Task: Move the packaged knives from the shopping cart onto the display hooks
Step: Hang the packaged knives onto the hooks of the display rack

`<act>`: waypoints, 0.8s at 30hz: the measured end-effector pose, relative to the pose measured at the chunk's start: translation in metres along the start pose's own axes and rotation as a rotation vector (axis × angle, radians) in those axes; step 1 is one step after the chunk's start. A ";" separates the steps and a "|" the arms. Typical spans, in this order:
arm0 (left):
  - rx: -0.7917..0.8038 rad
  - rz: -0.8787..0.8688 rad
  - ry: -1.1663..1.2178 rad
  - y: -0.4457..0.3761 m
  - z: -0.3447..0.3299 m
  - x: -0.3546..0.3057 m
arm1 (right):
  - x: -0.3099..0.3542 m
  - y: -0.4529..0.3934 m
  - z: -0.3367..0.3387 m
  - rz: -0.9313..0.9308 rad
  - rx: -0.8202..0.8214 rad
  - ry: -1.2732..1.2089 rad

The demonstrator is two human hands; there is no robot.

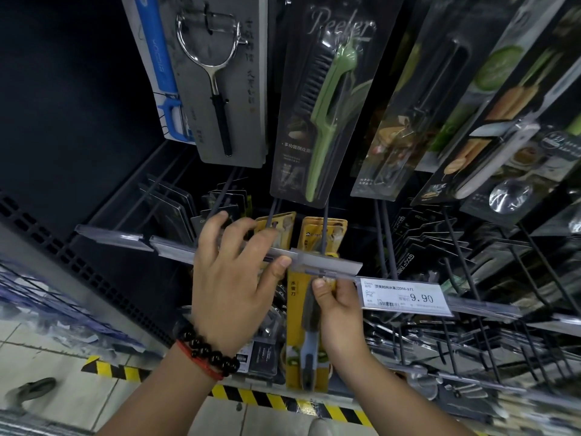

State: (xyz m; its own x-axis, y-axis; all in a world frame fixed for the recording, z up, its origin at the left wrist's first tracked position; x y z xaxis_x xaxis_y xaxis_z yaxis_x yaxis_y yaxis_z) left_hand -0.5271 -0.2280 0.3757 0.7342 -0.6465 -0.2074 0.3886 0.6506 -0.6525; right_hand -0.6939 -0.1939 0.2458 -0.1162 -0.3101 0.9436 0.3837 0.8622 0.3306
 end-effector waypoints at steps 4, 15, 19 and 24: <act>0.010 0.003 -0.015 -0.001 -0.002 0.000 | -0.002 -0.001 -0.009 0.018 0.043 0.036; 0.019 0.012 -0.023 -0.001 -0.001 0.000 | 0.001 -0.004 -0.007 0.043 0.006 0.064; 0.034 0.016 -0.015 0.000 -0.001 0.000 | 0.001 -0.005 -0.006 0.050 -0.008 0.048; 0.042 0.031 -0.015 0.000 -0.001 0.000 | -0.004 -0.005 -0.009 0.070 0.020 0.080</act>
State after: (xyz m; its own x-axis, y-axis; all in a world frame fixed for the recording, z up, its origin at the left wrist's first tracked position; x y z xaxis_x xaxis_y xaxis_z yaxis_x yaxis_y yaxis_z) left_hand -0.5279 -0.2281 0.3746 0.7546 -0.6197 -0.2159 0.3883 0.6869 -0.6143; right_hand -0.6867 -0.2002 0.2398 -0.0159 -0.2794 0.9601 0.3700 0.8904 0.2652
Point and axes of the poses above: each hand's wrist, its own y-axis away from the middle knuckle, its own z-axis out of the back of the hand, x = y × z, the point moved 9 cm from there along -y, towards the middle knuckle, and after that the axes turned 11 degrees about -z, right-handed, at the moved point
